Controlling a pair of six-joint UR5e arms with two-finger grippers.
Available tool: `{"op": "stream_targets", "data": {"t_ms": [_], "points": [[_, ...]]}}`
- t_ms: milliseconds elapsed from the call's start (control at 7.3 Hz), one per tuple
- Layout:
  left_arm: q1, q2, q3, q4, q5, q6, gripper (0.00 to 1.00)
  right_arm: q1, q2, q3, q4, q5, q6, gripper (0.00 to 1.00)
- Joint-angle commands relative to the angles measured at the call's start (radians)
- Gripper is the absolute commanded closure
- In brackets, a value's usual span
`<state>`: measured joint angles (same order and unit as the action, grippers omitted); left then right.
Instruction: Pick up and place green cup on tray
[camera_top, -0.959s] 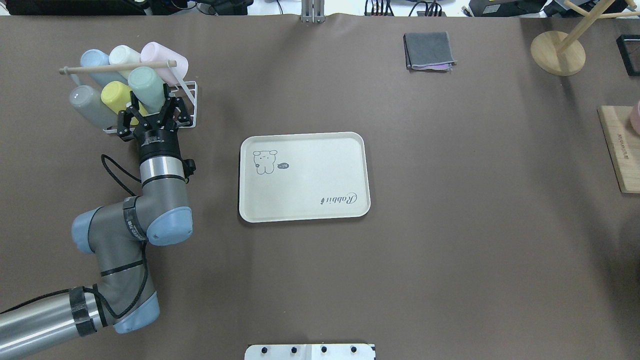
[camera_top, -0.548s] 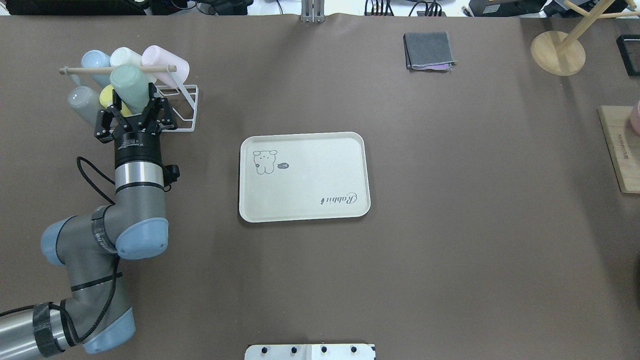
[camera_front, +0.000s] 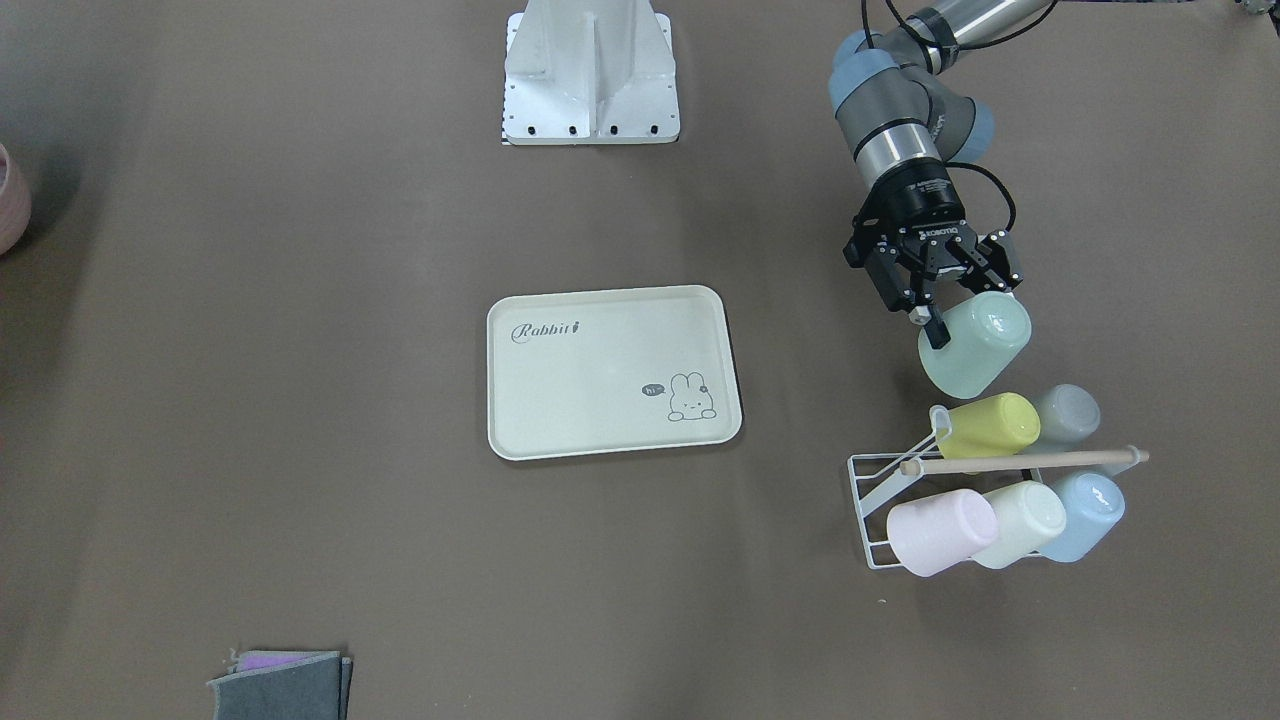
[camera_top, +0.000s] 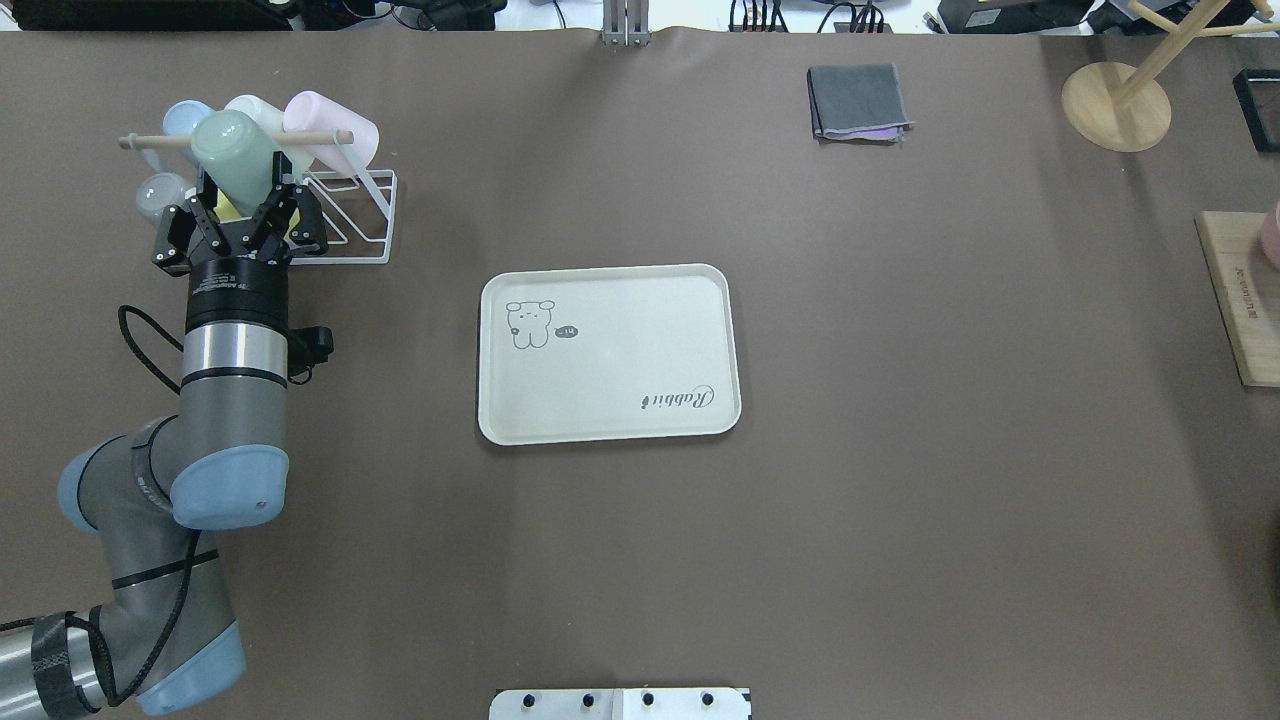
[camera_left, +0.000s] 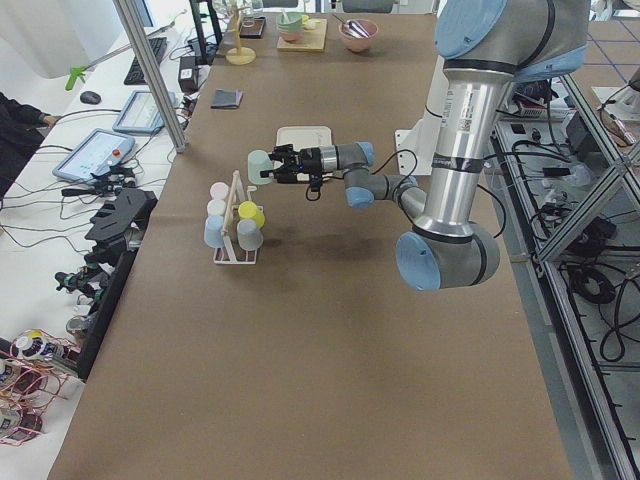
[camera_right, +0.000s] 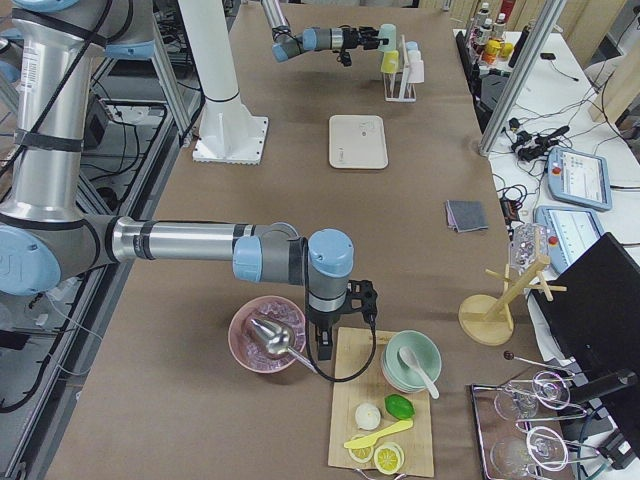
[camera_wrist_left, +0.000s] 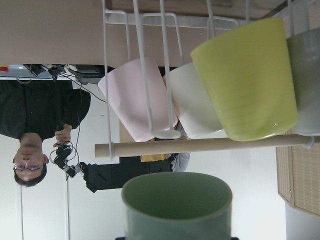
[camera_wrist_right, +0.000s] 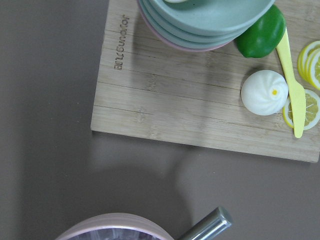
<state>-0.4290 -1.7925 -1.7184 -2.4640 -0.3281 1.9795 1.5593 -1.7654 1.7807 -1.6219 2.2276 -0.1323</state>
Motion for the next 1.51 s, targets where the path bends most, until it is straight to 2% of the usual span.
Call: {"op": "stream_targets", "data": {"t_ms": [0, 137, 274, 548, 685, 822, 959, 1371], "points": [[-0.014, -0.062, -0.013, -0.078, -0.145, -0.001, 0.63, 0.001, 0.010, -0.036, 0.002, -0.009, 0.002, 0.00], [-0.057, -0.153, -0.006, -0.072, -0.257, 0.001, 0.64, 0.001, 0.021, -0.040, 0.002, -0.023, 0.002, 0.00], [-0.092, -0.230, 0.005, -0.066, -0.314, -0.001, 0.66, 0.001, 0.030, -0.040, 0.002, -0.043, 0.002, 0.00], [-0.096, -0.435, 0.083, -0.017, -0.353, -0.043, 0.75, 0.001, 0.040, -0.040, 0.002, -0.045, 0.002, 0.00], [-0.096, -0.479, 0.120, 0.026, -0.394, -0.197, 0.75, 0.001, 0.043, -0.049, 0.002, -0.045, 0.002, 0.00], [-0.097, -0.482, 0.196, 0.027, -0.540, -0.505, 0.75, 0.001, 0.043, -0.050, 0.002, -0.045, 0.002, 0.00], [-0.100, -0.485, 0.250, 0.027, -0.610, -0.836, 0.75, 0.001, 0.043, -0.052, 0.002, -0.045, 0.002, 0.00], [-0.097, -0.511, 0.281, -0.005, -0.828, -1.583, 0.82, 0.001, 0.043, -0.058, 0.002, -0.045, 0.002, 0.00]]}}
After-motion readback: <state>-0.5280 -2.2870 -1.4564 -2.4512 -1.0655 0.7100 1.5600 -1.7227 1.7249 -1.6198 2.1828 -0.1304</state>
